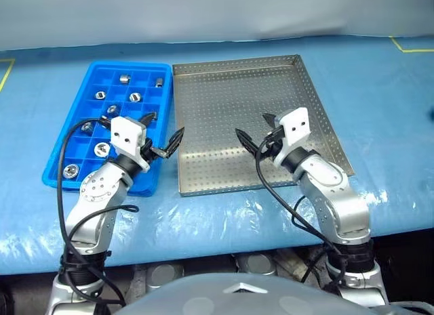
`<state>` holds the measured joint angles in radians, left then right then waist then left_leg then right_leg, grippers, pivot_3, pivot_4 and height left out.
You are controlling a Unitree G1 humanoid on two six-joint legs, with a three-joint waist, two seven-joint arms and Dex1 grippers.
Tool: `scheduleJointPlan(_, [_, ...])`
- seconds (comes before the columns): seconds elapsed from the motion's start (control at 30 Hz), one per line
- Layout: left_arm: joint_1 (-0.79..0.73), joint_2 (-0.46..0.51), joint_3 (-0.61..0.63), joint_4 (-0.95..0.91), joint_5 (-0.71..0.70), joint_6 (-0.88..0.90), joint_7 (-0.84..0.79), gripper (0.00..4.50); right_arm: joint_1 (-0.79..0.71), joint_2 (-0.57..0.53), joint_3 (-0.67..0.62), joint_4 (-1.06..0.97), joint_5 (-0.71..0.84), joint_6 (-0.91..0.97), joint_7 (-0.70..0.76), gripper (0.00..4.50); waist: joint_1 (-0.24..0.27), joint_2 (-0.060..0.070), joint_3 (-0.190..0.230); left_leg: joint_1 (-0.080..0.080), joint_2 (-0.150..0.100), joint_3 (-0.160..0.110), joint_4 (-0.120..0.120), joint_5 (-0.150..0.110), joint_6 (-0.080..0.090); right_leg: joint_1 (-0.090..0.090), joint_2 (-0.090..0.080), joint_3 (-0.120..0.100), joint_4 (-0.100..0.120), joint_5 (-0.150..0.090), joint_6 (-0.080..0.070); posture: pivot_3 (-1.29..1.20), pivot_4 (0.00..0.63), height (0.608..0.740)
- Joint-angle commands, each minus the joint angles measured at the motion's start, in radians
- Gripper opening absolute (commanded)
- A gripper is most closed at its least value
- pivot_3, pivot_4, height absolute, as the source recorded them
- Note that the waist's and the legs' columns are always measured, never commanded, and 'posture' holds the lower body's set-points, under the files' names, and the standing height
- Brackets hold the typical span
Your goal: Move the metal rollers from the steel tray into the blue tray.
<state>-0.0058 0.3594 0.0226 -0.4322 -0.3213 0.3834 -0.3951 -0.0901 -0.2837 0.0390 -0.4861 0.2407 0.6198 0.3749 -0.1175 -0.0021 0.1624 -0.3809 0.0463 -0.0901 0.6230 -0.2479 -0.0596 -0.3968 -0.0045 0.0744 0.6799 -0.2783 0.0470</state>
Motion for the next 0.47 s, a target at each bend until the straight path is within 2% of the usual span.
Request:
scheduleJointPlan(0.03, [-0.001,0.005,0.002,-0.012,0.011,-0.023,-0.009,4.5,0.007,0.001,-0.019,-0.056,0.019,0.005,-0.014,4.44,-0.007,0.0,0.0,0.0,0.0,0.0,0.001,0.0,0.0,0.0,0.0,0.001,0.0,0.0,0.001,-0.14,0.15,0.74])
scheduleJointPlan(0.47, [0.043,0.002,0.019,-0.042,0.017,-0.024,0.006,4.5,-0.024,0.009,0.01,-0.024,0.03,0.003,-0.022,4.44,0.0,0.0,0.0,0.0,0.0,0.001,0.003,0.0,0.0,0.001,0.0,0.002,0.0,0.0,0.003,-0.1,0.15,0.74])
